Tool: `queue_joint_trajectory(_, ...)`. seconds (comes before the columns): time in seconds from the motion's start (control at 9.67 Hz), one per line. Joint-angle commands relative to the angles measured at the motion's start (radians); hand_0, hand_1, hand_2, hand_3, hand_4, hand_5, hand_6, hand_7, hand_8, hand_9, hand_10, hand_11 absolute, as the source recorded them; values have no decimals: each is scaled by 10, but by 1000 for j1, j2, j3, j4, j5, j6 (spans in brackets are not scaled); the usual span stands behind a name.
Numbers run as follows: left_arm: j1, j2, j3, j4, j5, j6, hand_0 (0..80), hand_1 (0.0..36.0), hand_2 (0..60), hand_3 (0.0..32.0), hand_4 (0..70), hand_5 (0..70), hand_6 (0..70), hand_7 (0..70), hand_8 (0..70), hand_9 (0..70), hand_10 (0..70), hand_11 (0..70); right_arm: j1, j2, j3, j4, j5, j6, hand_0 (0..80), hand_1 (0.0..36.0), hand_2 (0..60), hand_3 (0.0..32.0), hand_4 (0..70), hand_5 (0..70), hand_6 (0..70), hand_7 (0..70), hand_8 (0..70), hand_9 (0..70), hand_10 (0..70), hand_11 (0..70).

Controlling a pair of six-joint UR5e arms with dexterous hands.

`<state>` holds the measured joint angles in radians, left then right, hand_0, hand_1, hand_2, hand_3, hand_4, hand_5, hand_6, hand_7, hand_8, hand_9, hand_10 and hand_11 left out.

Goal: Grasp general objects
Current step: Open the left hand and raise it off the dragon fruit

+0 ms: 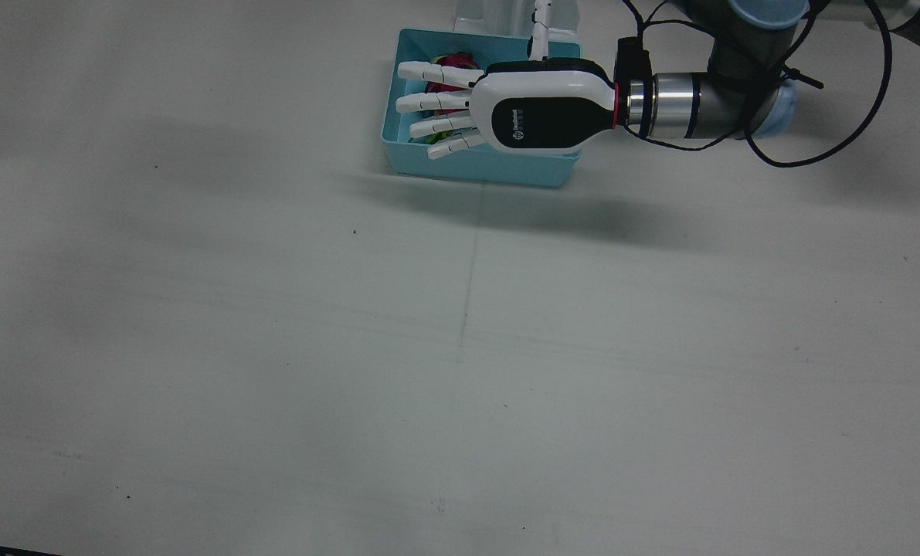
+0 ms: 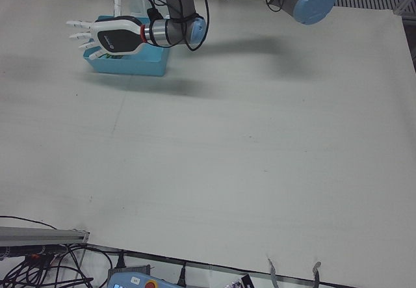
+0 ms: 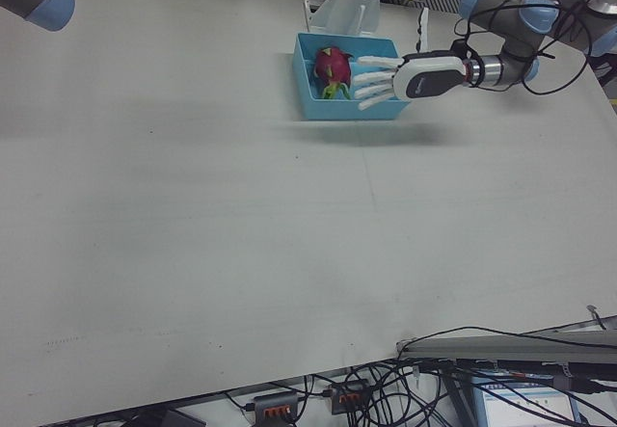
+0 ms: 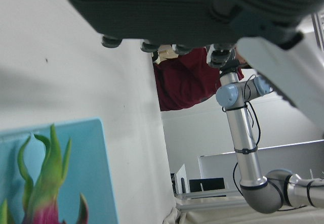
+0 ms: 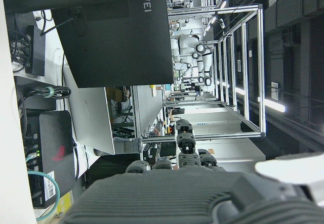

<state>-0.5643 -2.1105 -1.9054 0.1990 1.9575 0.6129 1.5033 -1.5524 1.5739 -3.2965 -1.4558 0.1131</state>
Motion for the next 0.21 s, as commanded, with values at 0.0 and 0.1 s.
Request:
queue_joint_trajectory(0.0, -326, 64, 101, -199, 4, -156, 545, 173, 0, 0, 69, 0, 0, 110, 0, 8, 0, 0, 0, 0, 0, 0, 0, -1, 0, 0, 0, 0, 0, 0, 0, 0, 0, 0, 0, 0)
queue_joint_trajectory(0.1, -413, 64, 111, -200, 9, -159, 548, 177, 0, 0, 90, 0, 8, 125, 0, 11, 0, 0, 0, 0, 0, 0, 0, -1, 0, 0, 0, 0, 0, 0, 0, 0, 0, 0, 0, 0)
